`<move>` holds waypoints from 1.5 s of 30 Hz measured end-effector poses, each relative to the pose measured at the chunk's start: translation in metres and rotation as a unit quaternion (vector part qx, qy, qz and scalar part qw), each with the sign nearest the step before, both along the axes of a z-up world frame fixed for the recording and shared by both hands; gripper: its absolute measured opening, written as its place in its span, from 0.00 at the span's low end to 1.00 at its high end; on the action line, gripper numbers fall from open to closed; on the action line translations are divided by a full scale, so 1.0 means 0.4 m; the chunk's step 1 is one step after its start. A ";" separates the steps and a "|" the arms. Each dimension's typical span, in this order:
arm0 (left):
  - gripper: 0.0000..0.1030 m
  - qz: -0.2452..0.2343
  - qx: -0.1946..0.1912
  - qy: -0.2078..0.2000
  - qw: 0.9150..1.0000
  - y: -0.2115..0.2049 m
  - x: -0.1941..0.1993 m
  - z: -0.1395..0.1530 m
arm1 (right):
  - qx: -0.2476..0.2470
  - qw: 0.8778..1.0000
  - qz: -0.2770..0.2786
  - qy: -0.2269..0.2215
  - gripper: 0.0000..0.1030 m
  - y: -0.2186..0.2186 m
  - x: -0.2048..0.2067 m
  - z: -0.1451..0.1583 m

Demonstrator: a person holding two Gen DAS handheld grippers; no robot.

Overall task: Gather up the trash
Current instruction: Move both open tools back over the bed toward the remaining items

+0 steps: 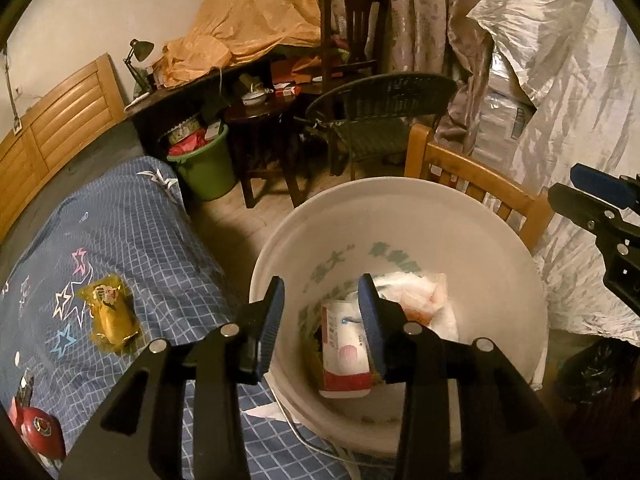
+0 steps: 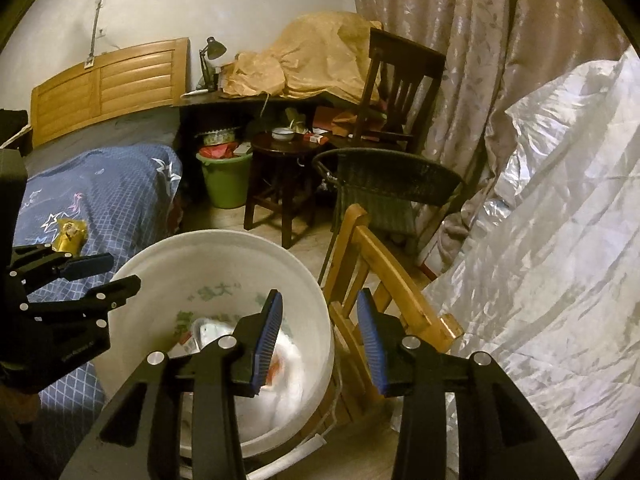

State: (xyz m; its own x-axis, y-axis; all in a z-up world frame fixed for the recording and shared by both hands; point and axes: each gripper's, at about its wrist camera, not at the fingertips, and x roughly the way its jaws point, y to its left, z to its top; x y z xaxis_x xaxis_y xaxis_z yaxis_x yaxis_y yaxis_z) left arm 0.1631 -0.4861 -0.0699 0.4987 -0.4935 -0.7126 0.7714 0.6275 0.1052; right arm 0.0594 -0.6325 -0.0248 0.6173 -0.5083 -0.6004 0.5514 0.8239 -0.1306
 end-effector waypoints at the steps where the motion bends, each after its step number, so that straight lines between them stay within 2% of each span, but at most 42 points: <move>1: 0.36 0.001 0.000 0.001 1.000 0.000 -0.001 0.000 | 0.001 1.000 0.000 -0.001 0.39 -0.001 -0.002 -0.002; 5: 0.37 0.012 0.001 -0.002 1.000 0.020 -0.006 0.003 | 0.004 1.000 -0.001 -0.016 0.39 0.009 -0.023 -0.003; 11: 0.46 0.062 -0.023 -0.032 0.997 0.120 -0.021 0.025 | -0.005 0.998 -0.002 -0.062 0.40 0.055 -0.063 0.006; 13: 0.49 0.075 -0.030 -0.044 0.996 0.154 -0.028 0.034 | -0.011 0.996 -0.007 -0.092 0.45 0.083 -0.084 0.015; 15: 0.54 0.097 -0.039 -0.058 0.993 0.202 -0.034 0.047 | -0.021 0.991 -0.013 -0.132 0.62 0.117 -0.109 0.028; 20: 0.58 0.137 -0.061 -0.073 0.986 0.321 -0.049 0.074 | -0.045 0.980 -0.011 -0.195 0.66 0.214 -0.153 0.038; 27: 0.66 0.195 -0.085 -0.095 0.973 0.503 -0.063 0.108 | -0.072 0.969 0.011 -0.237 0.77 0.366 -0.166 0.029; 30: 0.69 0.218 -0.093 -0.102 0.966 0.580 -0.071 0.114 | -0.070 0.966 0.029 -0.246 0.83 0.428 -0.158 0.021; 39: 0.71 0.288 -0.108 -0.105 0.946 0.849 -0.079 0.105 | -0.052 0.967 0.119 -0.221 0.89 0.649 -0.068 -0.017; 45: 0.72 0.356 -0.129 -0.084 0.922 1.069 -0.070 0.073 | -0.028 0.961 0.208 -0.179 0.90 0.835 0.013 -0.062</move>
State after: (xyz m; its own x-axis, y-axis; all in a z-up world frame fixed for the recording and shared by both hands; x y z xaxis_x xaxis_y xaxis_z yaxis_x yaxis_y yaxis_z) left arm 0.1353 -0.0584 -0.0406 0.8542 -0.1401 -0.5006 0.1403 0.9894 -0.0375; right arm 0.0645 -0.2985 -0.0495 0.9362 -0.1985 -0.2901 0.1942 0.9800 -0.0439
